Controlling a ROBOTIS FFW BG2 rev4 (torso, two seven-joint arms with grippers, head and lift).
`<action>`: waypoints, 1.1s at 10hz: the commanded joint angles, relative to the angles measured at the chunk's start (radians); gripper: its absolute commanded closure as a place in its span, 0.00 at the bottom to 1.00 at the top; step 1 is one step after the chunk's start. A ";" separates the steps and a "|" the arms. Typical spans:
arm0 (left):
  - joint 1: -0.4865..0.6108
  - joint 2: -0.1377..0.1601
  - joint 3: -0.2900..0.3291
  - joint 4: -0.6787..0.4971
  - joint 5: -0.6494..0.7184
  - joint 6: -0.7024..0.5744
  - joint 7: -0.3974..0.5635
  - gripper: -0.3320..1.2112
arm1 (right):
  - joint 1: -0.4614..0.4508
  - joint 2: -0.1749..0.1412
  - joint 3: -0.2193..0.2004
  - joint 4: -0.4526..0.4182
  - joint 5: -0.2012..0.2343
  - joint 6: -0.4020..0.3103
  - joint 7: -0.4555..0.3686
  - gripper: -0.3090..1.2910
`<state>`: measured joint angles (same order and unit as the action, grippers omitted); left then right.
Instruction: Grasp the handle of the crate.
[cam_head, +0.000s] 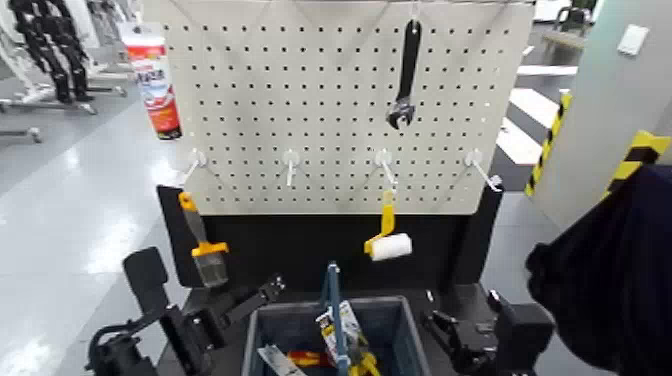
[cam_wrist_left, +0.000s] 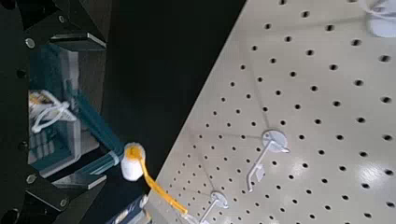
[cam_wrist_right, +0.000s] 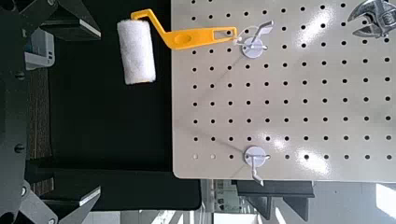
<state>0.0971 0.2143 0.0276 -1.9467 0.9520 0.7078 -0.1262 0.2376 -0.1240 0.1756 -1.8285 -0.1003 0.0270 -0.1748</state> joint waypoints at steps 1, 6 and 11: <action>-0.051 0.028 -0.008 0.100 0.238 0.105 -0.032 0.40 | -0.001 -0.002 0.002 0.000 -0.004 -0.004 0.000 0.28; -0.175 0.063 -0.141 0.334 0.491 0.131 -0.127 0.40 | -0.001 0.000 0.002 0.005 -0.012 -0.018 0.000 0.28; -0.258 0.079 -0.232 0.453 0.596 0.168 -0.144 0.42 | 0.000 0.001 0.001 0.009 -0.015 -0.027 0.001 0.28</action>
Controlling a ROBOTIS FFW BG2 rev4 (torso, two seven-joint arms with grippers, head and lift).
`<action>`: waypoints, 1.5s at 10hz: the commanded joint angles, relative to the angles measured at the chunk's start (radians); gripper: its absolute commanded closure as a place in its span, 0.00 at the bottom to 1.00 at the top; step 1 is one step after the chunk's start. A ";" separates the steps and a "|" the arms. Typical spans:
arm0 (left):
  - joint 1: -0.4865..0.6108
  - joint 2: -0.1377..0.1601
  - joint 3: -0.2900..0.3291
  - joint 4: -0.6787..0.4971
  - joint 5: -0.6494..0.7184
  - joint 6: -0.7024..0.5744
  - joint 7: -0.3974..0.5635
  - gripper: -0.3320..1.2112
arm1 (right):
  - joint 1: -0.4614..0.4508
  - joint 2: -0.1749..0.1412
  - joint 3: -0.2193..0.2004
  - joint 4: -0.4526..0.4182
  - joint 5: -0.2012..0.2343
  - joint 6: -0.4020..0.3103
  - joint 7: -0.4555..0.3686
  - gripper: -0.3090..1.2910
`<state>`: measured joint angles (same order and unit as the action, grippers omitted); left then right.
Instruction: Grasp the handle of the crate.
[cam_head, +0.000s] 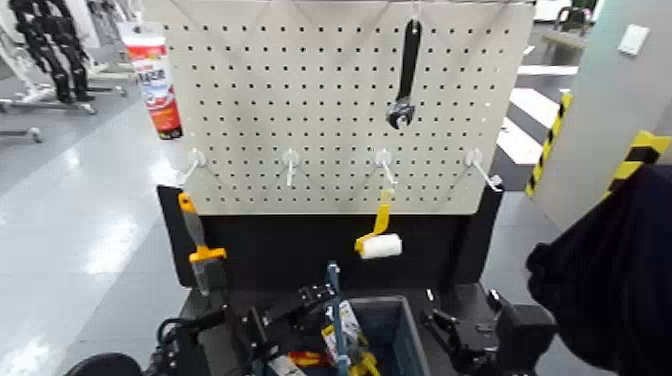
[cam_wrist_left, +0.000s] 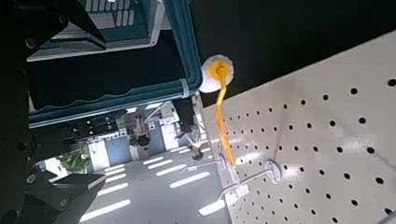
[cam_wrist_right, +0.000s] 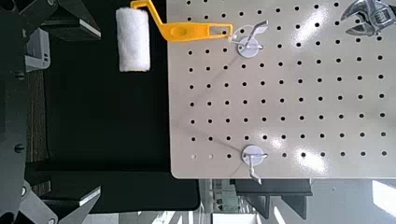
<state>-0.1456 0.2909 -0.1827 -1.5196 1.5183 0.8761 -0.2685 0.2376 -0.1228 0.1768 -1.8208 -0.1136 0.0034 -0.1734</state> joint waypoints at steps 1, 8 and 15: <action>-0.014 0.001 -0.026 0.033 0.045 0.000 -0.001 0.51 | 0.002 0.002 -0.002 0.000 -0.001 -0.003 0.000 0.28; -0.006 -0.013 -0.034 0.068 0.074 -0.008 -0.032 0.97 | 0.002 0.002 -0.002 0.000 -0.005 -0.005 0.000 0.28; 0.037 -0.027 -0.027 -0.002 0.103 -0.023 -0.034 0.98 | 0.005 0.003 -0.005 0.000 -0.005 -0.002 0.000 0.28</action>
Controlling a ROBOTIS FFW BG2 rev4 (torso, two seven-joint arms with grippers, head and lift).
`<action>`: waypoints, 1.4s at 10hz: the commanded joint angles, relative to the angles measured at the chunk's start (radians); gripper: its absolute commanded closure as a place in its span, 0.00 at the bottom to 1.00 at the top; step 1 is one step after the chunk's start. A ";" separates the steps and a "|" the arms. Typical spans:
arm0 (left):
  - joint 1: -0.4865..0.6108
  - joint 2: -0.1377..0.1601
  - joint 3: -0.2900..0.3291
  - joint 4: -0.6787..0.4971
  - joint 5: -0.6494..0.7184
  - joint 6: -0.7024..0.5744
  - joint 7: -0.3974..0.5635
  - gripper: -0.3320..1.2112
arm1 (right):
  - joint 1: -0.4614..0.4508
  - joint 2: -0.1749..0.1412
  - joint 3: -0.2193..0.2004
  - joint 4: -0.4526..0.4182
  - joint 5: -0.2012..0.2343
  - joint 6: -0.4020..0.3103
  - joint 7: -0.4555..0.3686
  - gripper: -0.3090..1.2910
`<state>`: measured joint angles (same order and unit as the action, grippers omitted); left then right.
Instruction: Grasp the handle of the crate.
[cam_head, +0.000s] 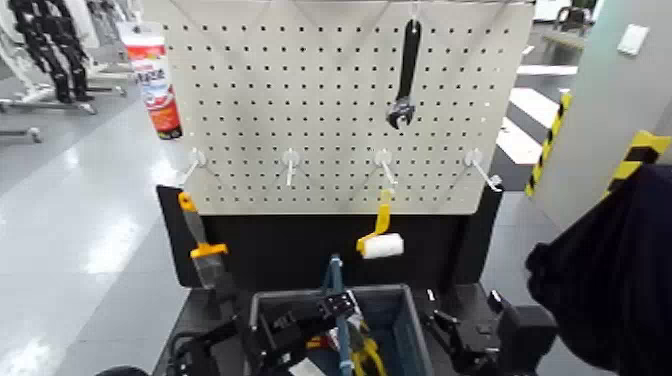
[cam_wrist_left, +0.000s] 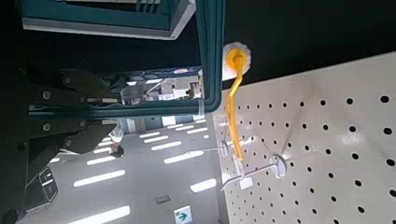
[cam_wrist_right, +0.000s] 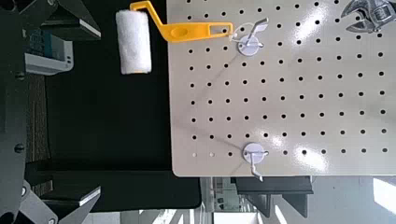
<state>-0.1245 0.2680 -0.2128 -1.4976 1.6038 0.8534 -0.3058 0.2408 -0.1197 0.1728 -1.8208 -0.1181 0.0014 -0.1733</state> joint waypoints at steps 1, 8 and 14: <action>0.028 -0.004 0.003 -0.050 0.034 -0.001 0.011 0.98 | 0.002 0.000 -0.001 0.002 0.002 0.000 0.000 0.28; 0.065 0.005 -0.026 -0.147 0.128 -0.011 0.034 0.98 | 0.000 0.000 -0.003 0.006 0.002 -0.001 0.000 0.28; 0.065 0.014 -0.054 -0.156 0.165 -0.024 0.033 0.98 | -0.002 -0.001 -0.001 0.006 0.018 -0.012 0.000 0.28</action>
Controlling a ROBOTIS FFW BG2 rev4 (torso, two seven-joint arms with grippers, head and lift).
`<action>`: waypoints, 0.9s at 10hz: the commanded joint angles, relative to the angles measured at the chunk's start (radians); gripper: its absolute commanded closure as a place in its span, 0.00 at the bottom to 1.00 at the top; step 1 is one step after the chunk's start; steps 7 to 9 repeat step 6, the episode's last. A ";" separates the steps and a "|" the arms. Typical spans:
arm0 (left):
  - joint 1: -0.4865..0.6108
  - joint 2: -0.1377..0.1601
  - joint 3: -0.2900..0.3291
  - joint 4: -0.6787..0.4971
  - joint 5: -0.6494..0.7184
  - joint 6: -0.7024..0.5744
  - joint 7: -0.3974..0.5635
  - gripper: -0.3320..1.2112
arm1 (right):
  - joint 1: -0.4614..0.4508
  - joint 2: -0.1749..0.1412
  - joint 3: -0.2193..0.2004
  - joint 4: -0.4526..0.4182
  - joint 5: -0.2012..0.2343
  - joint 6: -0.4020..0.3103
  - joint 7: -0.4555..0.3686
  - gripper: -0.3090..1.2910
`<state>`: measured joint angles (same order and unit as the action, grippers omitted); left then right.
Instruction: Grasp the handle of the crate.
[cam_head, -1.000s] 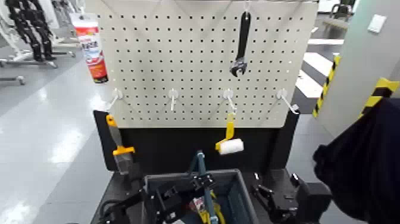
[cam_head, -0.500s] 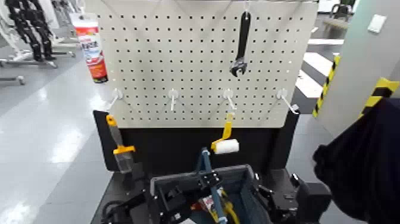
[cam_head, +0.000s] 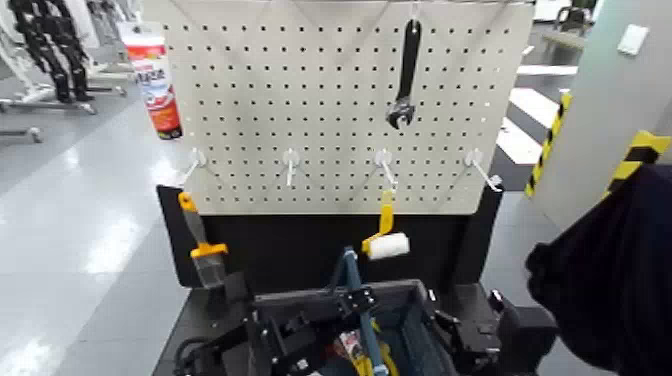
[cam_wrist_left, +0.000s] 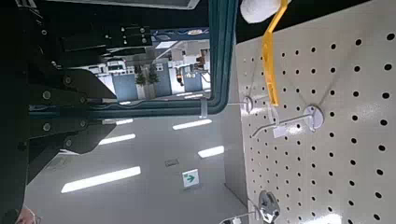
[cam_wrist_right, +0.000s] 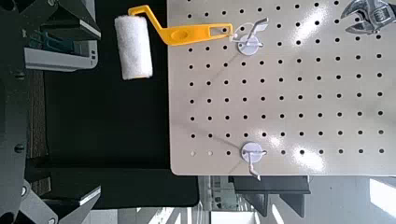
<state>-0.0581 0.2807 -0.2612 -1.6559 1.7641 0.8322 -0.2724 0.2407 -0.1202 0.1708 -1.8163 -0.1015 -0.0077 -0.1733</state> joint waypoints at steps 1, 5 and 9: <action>-0.002 0.003 -0.007 0.005 0.006 -0.002 -0.002 0.98 | -0.001 -0.001 0.001 0.002 0.002 -0.005 0.000 0.28; -0.003 0.005 -0.010 0.005 0.008 -0.004 -0.004 0.98 | -0.005 -0.001 0.000 0.002 0.011 -0.003 0.003 0.28; -0.003 0.005 -0.010 0.007 0.008 -0.005 -0.005 0.98 | -0.003 -0.001 0.000 0.002 0.011 -0.003 0.001 0.28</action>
